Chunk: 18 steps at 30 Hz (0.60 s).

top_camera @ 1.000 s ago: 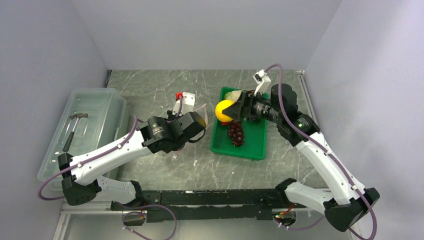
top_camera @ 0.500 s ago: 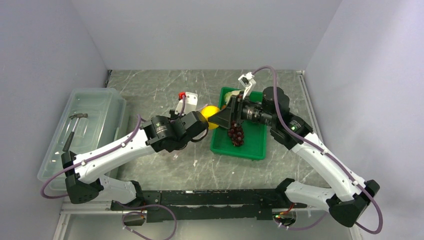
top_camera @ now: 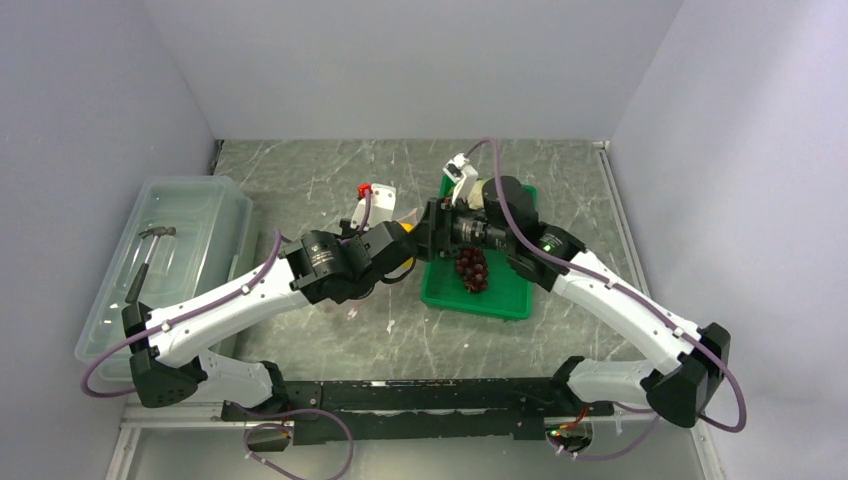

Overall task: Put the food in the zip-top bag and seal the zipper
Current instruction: Place the fake fruit in the zipper food storage bag.

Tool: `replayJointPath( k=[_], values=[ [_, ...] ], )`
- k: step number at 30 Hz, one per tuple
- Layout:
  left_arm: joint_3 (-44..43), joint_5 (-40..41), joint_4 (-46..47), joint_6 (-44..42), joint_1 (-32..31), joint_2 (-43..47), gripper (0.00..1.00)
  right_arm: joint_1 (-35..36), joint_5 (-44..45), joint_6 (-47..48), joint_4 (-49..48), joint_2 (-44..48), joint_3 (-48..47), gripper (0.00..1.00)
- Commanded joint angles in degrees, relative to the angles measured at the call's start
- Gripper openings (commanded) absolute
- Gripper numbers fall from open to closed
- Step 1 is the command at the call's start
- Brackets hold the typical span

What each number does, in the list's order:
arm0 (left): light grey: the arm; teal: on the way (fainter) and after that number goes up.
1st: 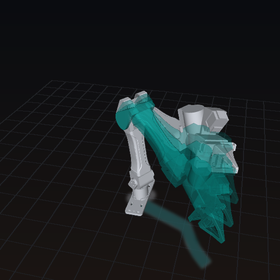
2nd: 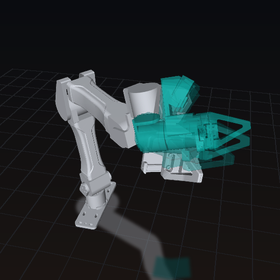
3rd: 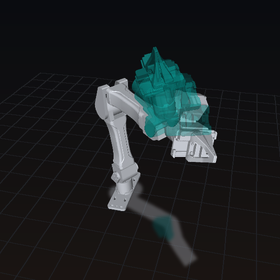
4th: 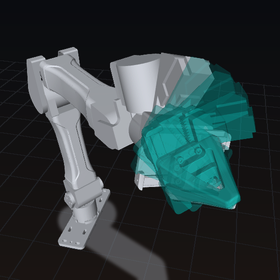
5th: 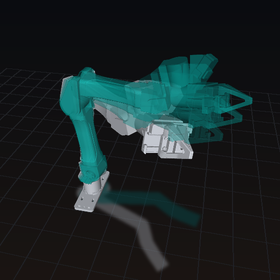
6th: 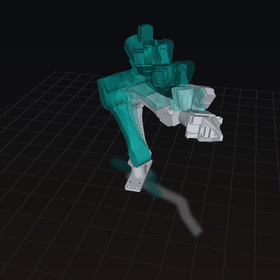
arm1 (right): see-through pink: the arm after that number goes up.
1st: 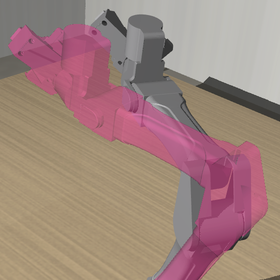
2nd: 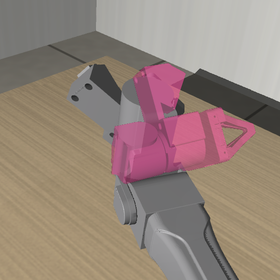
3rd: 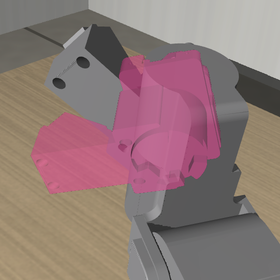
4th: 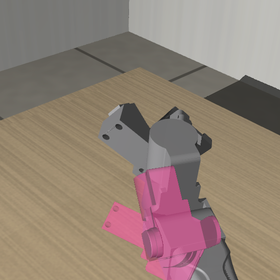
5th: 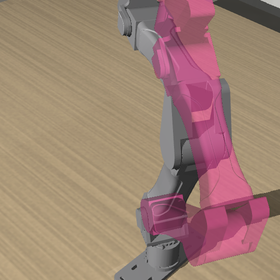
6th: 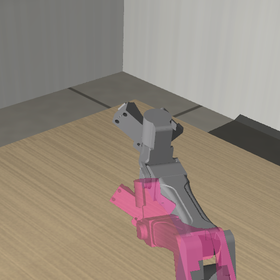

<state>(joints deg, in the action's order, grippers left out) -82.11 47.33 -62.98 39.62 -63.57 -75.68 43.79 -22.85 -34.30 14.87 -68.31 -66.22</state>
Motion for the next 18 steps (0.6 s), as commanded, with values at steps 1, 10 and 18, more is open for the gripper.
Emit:
replayJointPath(
  k=[1, 10, 18],
  values=[
    [-2.53, -0.72, 1.5, -0.67, 0.03, 1.67, 0.0, 1.85, 4.77, 0.84, -2.22, -1.72, 0.25, 0.39],
    [-2.78, -2.15, 1.74, -0.94, 0.03, 2.75, 0.0, 6.42, 21.63, 1.63, 3.58, -7.61, -3.46, 0.4],
    [-3.15, -3.81, 1.7, -0.94, 0.03, 3.43, 0.0, 7.87, 25.17, 0.55, 2.09, -11.46, -5.27, 0.49]
  ],
)
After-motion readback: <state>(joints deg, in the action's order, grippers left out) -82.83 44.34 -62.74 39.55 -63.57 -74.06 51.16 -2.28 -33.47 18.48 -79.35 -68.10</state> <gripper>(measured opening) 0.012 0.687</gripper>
